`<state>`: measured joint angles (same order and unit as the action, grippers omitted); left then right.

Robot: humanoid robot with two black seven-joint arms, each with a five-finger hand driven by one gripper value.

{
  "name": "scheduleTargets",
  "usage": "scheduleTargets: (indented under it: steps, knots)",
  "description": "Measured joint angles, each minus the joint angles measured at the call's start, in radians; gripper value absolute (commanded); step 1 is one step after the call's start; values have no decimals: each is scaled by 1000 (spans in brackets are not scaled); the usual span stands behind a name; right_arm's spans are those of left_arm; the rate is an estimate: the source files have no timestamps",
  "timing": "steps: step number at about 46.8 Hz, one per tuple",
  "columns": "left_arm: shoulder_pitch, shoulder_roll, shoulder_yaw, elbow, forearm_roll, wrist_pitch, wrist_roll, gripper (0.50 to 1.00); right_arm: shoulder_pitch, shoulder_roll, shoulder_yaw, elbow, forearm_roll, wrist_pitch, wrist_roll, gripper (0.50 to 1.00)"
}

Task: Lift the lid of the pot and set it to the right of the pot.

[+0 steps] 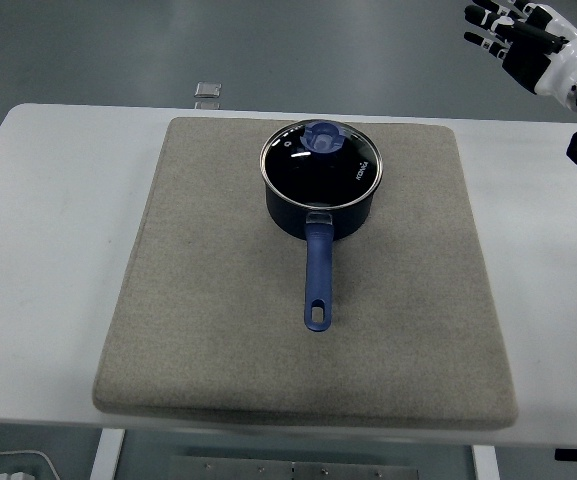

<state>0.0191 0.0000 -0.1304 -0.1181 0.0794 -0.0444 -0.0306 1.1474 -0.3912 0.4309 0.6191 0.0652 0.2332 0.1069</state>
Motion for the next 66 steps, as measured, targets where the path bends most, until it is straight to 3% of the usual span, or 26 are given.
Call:
scheduleTargets:
  steps: [51,66]
  knots:
    - [-2,0,0,-1,-1,0,0,1000,-4,28,-5,-47,-2,3,10,924]
    - [-2,0,0,-1,-1,0,0,1000,7,53,-5,-42,-122,0,8,924]
